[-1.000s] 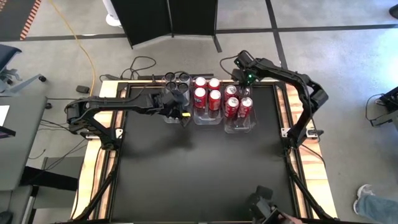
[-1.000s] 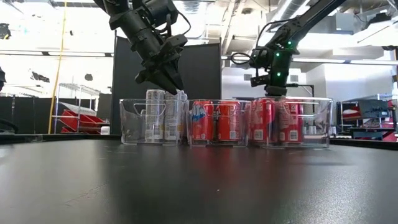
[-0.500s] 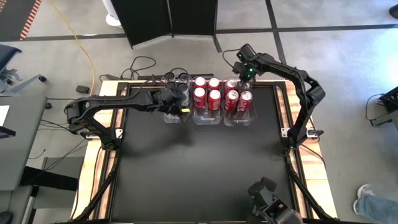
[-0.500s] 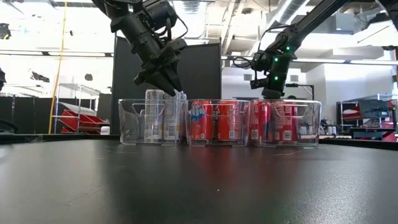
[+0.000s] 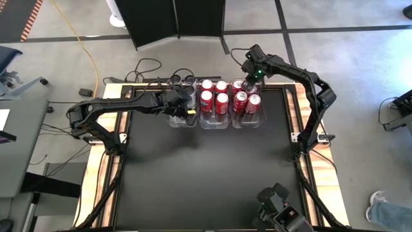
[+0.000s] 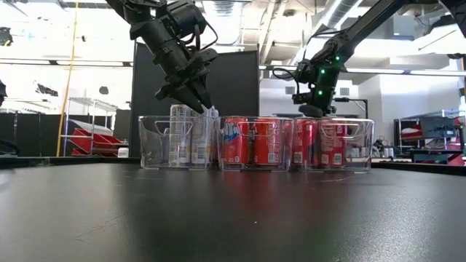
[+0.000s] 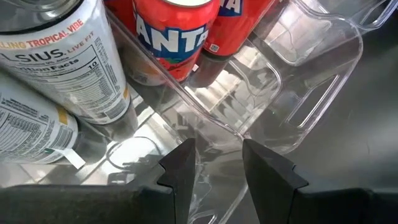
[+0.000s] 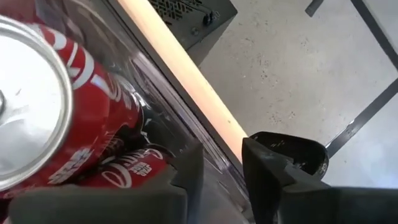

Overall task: Sort soda cans
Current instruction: Move the bottom transparent bin to the top right of the table, then adjust the transparent bins to align them on the table

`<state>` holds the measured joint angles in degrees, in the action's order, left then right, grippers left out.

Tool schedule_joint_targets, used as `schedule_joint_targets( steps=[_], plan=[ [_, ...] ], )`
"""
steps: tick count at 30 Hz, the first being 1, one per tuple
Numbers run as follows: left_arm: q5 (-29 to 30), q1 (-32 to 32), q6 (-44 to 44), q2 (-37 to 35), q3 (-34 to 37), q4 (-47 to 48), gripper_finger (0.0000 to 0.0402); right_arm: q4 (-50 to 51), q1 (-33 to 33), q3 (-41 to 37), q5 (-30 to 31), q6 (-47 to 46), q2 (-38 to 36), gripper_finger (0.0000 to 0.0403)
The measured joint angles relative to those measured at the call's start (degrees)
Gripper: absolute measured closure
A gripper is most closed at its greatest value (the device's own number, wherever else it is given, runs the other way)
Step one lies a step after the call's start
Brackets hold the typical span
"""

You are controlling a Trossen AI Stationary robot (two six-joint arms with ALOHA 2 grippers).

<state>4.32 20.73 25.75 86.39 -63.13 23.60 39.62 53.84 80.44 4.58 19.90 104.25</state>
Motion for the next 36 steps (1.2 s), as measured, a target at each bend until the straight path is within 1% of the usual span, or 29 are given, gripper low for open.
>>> schedule_joint_targets(
  steps=[5,10,17,23,27,30,33,36],
  plan=[
    [0.0,-0.04,0.19,0.0,0.0,0.09,0.0274,0.05,0.46,0.0,0.0,-2.86,-0.53,0.0265],
    [-0.02,-0.33,0.58,0.0,0.01,0.09,0.0274,0.4,1.49,-0.11,-0.01,-6.36,-2.59,0.0254],
    [-0.11,-1.48,0.64,0.0,0.01,0.09,0.0274,0.8,4.22,-0.07,0.15,-10.87,-7.02,0.0252],
    [-0.11,-2.7,1.1,0.0,0.02,0.09,0.0274,7.76,5.16,-0.07,0.08,-14.12,-12.74,0.0256],
    [-0.15,-3.57,1.1,0.0,0.02,0.09,0.0274,13.63,4.82,-0.07,-0.2,-13.96,-17.29,0.0266],
    [-0.15,-3.93,1.02,0.0,0.0,0.09,0.0274,18.54,4.11,-0.07,-3.27,-15.53,-20.46,0.028],
    [-0.13,-4.23,0.01,0.0,0.0,0.09,0.0274,24.15,2.99,-0.59,-6.45,-17.24,-22.99,0.0306],
    [-0.13,-4.28,-0.17,0.0,0.02,0.09,0.0274,27.5,1.64,-5.18,-7.79,-18.83,-25.55,0.0345]
  ],
)
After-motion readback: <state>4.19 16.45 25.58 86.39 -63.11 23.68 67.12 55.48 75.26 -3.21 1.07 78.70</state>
